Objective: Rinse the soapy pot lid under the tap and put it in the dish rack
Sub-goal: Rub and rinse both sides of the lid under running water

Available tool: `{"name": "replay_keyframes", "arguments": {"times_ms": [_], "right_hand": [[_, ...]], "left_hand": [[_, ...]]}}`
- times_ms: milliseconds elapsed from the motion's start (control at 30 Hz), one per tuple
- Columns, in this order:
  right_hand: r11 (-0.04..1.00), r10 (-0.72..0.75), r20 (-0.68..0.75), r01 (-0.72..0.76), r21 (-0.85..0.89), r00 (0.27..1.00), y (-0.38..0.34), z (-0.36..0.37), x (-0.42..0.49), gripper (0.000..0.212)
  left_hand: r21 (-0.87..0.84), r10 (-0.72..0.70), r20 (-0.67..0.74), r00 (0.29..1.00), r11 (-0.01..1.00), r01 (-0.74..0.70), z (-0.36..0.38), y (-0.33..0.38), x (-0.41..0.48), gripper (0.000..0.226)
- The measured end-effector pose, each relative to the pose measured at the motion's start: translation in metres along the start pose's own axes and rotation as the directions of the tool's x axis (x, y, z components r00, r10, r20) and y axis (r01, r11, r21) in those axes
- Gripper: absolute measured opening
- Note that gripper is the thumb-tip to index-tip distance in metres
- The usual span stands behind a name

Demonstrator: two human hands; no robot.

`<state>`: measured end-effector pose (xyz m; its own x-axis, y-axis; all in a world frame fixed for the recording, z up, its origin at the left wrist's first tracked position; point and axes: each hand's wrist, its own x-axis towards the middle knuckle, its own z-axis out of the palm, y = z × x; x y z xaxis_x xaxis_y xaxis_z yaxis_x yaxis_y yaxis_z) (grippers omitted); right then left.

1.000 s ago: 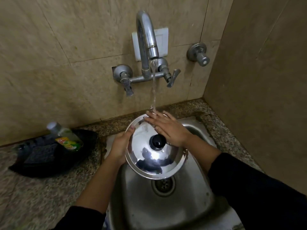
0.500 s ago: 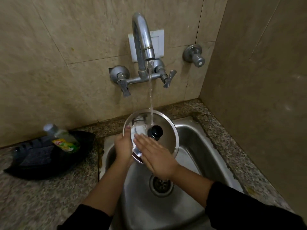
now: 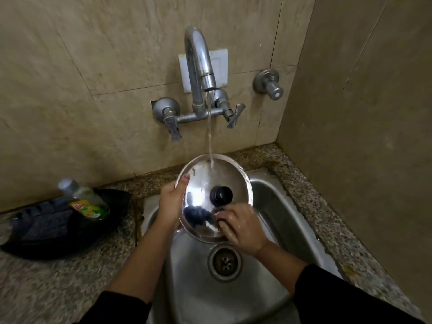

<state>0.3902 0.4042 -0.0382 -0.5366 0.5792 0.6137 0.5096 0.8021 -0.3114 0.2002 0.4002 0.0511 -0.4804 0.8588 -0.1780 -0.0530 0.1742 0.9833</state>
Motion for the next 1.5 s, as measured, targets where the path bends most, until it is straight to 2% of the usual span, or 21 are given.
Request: {"name": "replay_keyframes", "arguments": {"times_ms": [100,200,267,333,433,500,567,600,633,667,733,767,833,967,1067,1167,1233,1300,1367,1433,1500], "right_hand": [[0.976,0.208,-0.124,-0.214,-0.038,0.970,0.015,-0.011,0.001,0.020],[0.874,0.486,-0.281,-0.470,0.128,0.828,0.025,-0.027,0.025,0.028],[0.834,0.551,-0.310,-0.524,0.173,0.775,0.029,-0.037,0.046,0.029],[0.840,0.542,-0.236,-0.524,0.139,0.806,0.033,-0.044,0.067,0.032],[0.876,0.476,0.022,-0.476,0.075,0.879,0.029,-0.051,0.100,0.038],[0.959,0.283,0.184,-0.283,-0.028,0.941,0.017,-0.050,0.123,0.034],[0.993,0.056,0.306,-0.020,-0.118,0.950,0.006,-0.049,0.138,0.033],[0.994,0.010,0.330,0.025,-0.103,0.944,0.009,-0.047,0.141,0.032],[0.998,0.037,0.340,-0.017,-0.063,0.940,0.016,-0.046,0.141,0.033],[0.988,0.142,0.332,-0.156,0.018,0.933,0.024,-0.046,0.138,0.033],[0.870,0.401,0.289,-0.460,0.178,0.869,0.039,-0.045,0.130,0.032],[0.832,0.470,0.257,-0.521,0.192,0.845,0.042,-0.044,0.127,0.032],[0.867,0.456,0.208,-0.484,0.115,0.865,0.036,-0.039,0.130,0.039],[0.984,0.170,0.325,-0.178,-0.006,0.930,0.007,-0.035,0.148,0.040],[0.920,0.353,0.258,-0.384,0.081,0.899,0.016,-0.039,0.150,0.047],[0.846,0.524,0.146,-0.533,0.025,0.839,0.024,-0.044,0.148,0.053],[0.890,0.455,0.192,-0.454,-0.052,0.870,0.019,-0.041,0.150,0.054],[0.933,0.359,0.184,-0.355,-0.053,0.915,0.011,-0.038,0.150,0.045],[0.965,0.261,0.100,-0.262,0.005,0.960,0.014,-0.033,0.143,0.031],[0.964,0.243,0.066,-0.249,0.099,0.968,0.022,-0.024,0.129,0.034],[0.937,0.285,0.041,-0.287,0.200,0.958,0.029,-0.015,0.111,0.038]], "left_hand": [[0.044,0.006,0.079,0.997,0.999,-0.010,0.005,0.005,0.000,0.026],[0.027,0.033,0.120,0.992,0.999,-0.037,0.006,0.007,0.003,0.029],[0.016,0.022,0.148,0.989,1.000,-0.024,0.007,0.010,0.003,0.029],[0.019,0.020,0.165,0.986,1.000,-0.024,0.007,0.012,0.002,0.027],[0.049,0.048,0.188,0.981,0.997,-0.059,0.006,0.013,0.002,0.028],[0.094,0.094,0.215,0.972,0.989,-0.117,0.006,0.014,0.001,0.034],[0.164,0.149,0.219,0.964,0.969,-0.187,0.004,0.015,-0.002,0.039],[0.174,0.172,0.204,0.964,0.962,-0.209,0.002,0.015,-0.004,0.038],[0.162,0.176,0.165,0.970,0.966,-0.203,-0.002,0.014,-0.005,0.037],[0.124,0.161,0.107,0.981,0.977,-0.174,-0.006,0.012,-0.006,0.035],[-0.023,0.100,0.022,0.995,0.995,-0.099,-0.015,0.006,-0.008,0.031],[-0.074,0.065,0.036,0.997,0.995,-0.062,-0.018,0.004,-0.009,0.029],[-0.040,0.002,0.171,0.985,0.999,0.005,-0.022,0.006,-0.007,0.026],[0.094,-0.017,0.295,0.955,0.996,-0.011,-0.023,0.022,0.008,0.034],[-0.023,0.036,0.241,0.970,0.999,-0.032,-0.019,0.020,0.003,0.026],[-0.134,-0.065,0.211,0.975,0.986,0.095,-0.018,0.012,0.002,0.024],[-0.044,-0.126,0.268,0.955,0.989,0.143,-0.017,0.015,0.002,0.026],[-0.024,-0.100,0.261,0.960,0.994,0.110,-0.016,0.019,0.002,0.026],[-0.119,-0.053,0.198,0.979,0.990,0.077,-0.014,0.022,0.000,0.025],[-0.158,-0.030,0.152,0.988,0.986,0.054,-0.014,0.020,-0.003,0.025],[-0.096,-0.034,0.116,0.993,0.994,0.045,-0.011,0.018,-0.007,0.028]]}}
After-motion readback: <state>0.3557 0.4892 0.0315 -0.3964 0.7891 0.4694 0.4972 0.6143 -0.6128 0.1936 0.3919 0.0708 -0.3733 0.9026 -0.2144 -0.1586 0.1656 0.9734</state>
